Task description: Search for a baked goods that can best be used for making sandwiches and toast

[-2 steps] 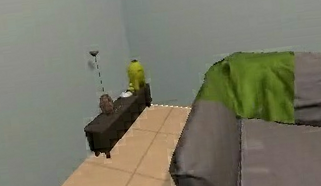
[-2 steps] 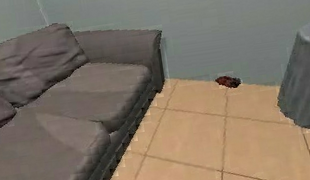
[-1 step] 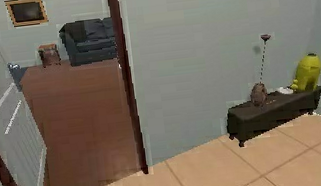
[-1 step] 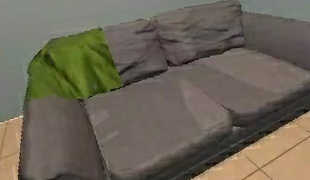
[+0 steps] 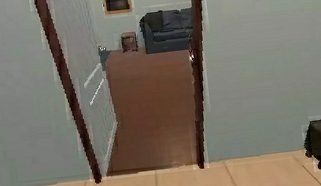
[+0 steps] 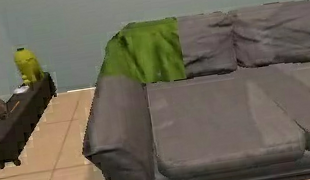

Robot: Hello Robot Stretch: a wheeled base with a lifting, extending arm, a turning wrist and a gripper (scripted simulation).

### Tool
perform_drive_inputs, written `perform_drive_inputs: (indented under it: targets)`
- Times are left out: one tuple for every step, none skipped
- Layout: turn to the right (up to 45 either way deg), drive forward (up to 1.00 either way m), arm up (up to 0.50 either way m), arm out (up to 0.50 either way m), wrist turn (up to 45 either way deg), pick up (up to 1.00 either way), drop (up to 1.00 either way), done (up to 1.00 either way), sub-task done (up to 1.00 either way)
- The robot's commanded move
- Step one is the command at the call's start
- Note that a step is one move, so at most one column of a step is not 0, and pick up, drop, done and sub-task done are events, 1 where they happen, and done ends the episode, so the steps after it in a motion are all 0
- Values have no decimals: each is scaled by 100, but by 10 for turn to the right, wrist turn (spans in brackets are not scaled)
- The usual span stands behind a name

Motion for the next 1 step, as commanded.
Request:
perform_drive_inputs:
  targets:
    - [0, 100, 0, 0, 0, 0, 0, 0, 0]
